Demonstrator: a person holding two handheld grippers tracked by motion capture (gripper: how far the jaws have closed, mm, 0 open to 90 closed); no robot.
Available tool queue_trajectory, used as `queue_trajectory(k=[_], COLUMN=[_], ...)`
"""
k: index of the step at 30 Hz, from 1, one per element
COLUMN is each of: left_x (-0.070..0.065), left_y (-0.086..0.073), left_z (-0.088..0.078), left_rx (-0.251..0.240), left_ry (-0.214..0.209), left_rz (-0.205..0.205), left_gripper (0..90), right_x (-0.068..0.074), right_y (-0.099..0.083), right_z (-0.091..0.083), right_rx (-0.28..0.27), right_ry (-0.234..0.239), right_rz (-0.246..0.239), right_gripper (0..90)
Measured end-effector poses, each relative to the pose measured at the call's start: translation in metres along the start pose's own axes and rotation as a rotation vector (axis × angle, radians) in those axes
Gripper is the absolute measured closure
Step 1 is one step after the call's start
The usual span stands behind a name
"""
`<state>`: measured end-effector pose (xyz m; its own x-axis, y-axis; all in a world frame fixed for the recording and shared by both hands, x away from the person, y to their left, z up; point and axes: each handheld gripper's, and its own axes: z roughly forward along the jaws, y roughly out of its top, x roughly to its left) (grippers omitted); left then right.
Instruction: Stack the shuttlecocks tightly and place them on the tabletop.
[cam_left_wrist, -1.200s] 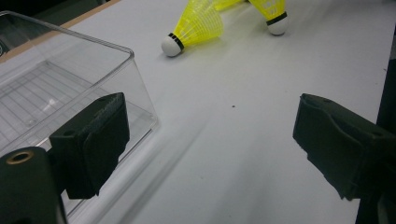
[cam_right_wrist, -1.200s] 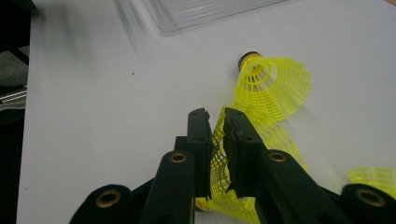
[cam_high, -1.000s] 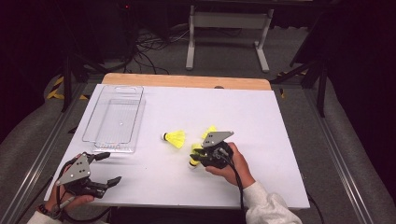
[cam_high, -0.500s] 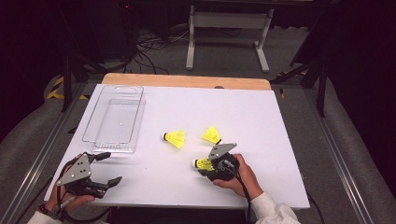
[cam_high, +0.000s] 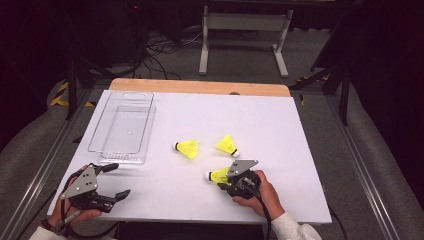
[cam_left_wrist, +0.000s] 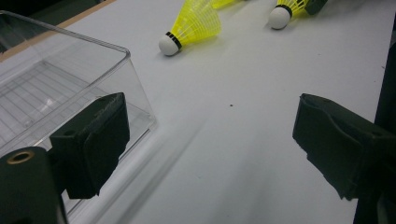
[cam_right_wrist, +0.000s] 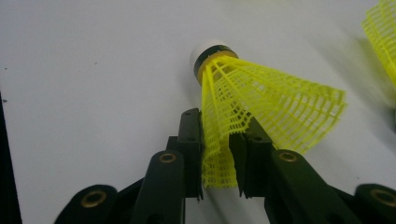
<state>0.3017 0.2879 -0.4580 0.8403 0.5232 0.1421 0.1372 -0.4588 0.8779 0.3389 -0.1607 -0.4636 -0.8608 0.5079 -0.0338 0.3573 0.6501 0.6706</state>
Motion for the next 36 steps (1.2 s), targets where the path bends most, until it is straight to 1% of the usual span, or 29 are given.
queue_trajectory(k=[1, 3, 6, 8, 10, 13, 17, 22, 27, 36], left_x=[-0.0001, 0.0001, 0.0001, 0.0001, 0.0001, 0.0003, 0.0001, 0.0003, 0.0004, 0.0006], left_y=[0.0001, 0.0, 0.0001, 0.0, 0.0, 0.0, 0.0, -0.0001, -0.0001, -0.0003], left_z=[0.0001, 0.0001, 0.0, 0.0002, 0.0001, 0.0002, 0.0003, 0.0005, 0.0006, 0.0004], left_rx=[-0.001, -0.001, -0.003, 0.0, 0.0, 0.002, 0.002, 0.001, 0.002, 0.003], left_ry=[-0.001, -0.001, -0.001, -0.001, -0.002, -0.002, -0.003, -0.002, -0.002, 0.0], left_rz=[0.0, 0.0, 0.0, 0.001, 0.001, 0.003, 0.004, 0.001, 0.001, 0.001], left_gripper=[11.9, 11.9, 11.8, 11.8, 11.8, 11.8, 11.8, 11.8, 11.8, 11.8], right_x=[0.0004, 0.0018, 0.0021, 0.0032, 0.0035, 0.0046, 0.0059, 0.0056, 0.0052, 0.0032], right_y=[0.0001, 0.0008, 0.0014, 0.0023, 0.0028, 0.0035, 0.0042, 0.0049, 0.0058, 0.0079], right_z=[-0.0005, -0.0018, -0.0023, -0.0017, -0.0024, -0.0033, -0.0036, -0.0056, -0.0071, -0.0088], right_rx=[-0.002, -0.008, -0.015, -0.014, -0.017, -0.022, -0.025, -0.05, -0.065, -0.095], right_ry=[-0.003, -0.011, -0.014, -0.024, -0.029, -0.027, -0.038, -0.052, -0.069, -0.091], right_rz=[-0.002, -0.026, -0.028, -0.048, -0.053, -0.066, -0.083, -0.081, -0.084, -0.075], right_gripper=[75.7, 82.7, 84.6, 87.2, 88.6, 89.2, 89.2, 89.3, 89.4, 89.4])
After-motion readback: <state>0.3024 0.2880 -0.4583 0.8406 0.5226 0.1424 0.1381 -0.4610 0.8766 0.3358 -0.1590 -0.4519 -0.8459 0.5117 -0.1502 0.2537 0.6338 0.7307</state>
